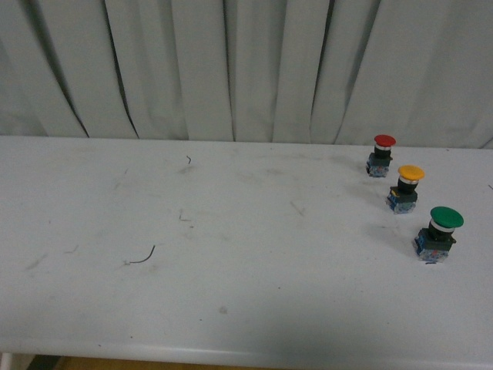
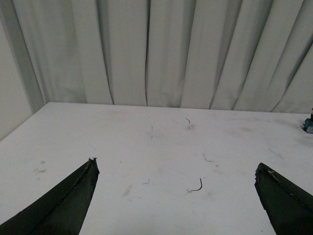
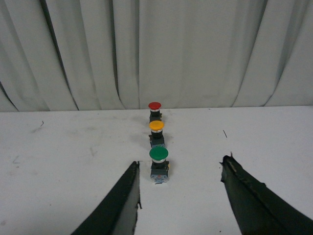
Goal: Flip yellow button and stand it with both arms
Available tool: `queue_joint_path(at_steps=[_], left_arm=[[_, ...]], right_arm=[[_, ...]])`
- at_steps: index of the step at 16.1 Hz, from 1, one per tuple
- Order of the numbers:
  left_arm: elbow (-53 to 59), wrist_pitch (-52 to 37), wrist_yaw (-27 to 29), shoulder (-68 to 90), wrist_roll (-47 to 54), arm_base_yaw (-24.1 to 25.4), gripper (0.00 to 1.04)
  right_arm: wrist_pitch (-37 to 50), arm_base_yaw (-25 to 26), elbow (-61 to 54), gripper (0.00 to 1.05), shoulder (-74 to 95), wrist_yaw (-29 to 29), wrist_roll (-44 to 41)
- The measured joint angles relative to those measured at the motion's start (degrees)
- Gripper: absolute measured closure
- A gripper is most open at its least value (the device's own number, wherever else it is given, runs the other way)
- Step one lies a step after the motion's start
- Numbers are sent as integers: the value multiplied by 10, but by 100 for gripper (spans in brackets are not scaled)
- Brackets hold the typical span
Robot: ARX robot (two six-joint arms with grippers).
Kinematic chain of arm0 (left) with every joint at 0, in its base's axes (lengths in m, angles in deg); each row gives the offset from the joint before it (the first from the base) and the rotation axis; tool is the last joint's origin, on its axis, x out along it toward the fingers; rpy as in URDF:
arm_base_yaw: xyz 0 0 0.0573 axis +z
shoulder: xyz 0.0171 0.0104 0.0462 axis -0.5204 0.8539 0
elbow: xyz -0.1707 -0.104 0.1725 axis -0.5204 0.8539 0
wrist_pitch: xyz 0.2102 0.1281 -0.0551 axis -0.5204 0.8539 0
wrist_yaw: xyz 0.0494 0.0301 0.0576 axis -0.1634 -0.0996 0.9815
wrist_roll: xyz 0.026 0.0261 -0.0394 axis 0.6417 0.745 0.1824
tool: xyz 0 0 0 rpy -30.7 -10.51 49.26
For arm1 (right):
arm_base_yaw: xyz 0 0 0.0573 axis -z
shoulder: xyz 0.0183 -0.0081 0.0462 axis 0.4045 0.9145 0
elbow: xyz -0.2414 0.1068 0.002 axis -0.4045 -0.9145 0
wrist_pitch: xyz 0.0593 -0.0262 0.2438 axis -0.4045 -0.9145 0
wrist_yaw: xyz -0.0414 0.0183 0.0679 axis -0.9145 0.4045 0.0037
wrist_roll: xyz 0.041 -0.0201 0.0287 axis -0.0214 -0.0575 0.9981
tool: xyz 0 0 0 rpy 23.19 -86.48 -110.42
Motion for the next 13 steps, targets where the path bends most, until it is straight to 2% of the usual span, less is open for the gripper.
queue_joint_path(at_steps=[2,3,4,13], left_arm=[[0,0,0,0,0,0,7],[0,0,0,0,0,0,7],[0,0,0,0,0,0,7],[0,0,0,0,0,0,7]], right_arm=[[0,0,0,29,0,0,0],[0,0,0,14,0,0,0],[0,0,0,6,0,0,0],[0,0,0,6,0,0,0]])
